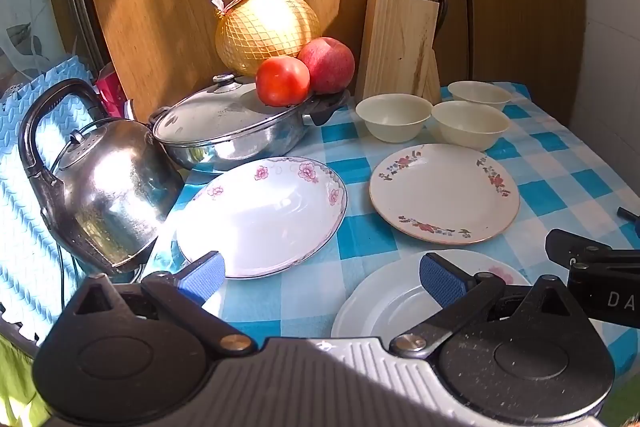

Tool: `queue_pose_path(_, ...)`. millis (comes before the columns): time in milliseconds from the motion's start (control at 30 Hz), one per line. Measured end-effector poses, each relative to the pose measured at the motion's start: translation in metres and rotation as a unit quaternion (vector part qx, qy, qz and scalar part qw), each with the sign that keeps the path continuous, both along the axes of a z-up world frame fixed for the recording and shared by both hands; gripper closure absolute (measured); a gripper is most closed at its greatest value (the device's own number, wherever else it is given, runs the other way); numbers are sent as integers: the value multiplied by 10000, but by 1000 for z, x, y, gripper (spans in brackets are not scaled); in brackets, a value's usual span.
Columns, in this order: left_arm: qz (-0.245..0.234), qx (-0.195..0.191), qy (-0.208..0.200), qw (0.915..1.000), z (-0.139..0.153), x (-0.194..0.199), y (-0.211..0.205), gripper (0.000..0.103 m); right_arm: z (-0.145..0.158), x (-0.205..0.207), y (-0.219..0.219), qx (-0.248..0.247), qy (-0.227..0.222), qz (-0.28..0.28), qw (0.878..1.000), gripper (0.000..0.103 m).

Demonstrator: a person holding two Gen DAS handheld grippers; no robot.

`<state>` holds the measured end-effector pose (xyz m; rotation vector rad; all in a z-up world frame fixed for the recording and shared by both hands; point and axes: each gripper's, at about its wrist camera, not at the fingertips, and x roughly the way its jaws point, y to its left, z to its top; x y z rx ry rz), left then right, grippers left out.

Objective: Organize plates and bowls
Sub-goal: 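Move the right gripper toward the white pink-flowered plate's rim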

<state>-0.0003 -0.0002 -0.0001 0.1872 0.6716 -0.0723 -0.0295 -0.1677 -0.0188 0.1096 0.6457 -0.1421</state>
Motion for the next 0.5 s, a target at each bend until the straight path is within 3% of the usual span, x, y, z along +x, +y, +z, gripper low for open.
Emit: queue_pose_path(500, -24, -65, 203, 9998, -5, -1, 6, 4, -4, -2, 1, -71, 67, 2, 10000, 0)
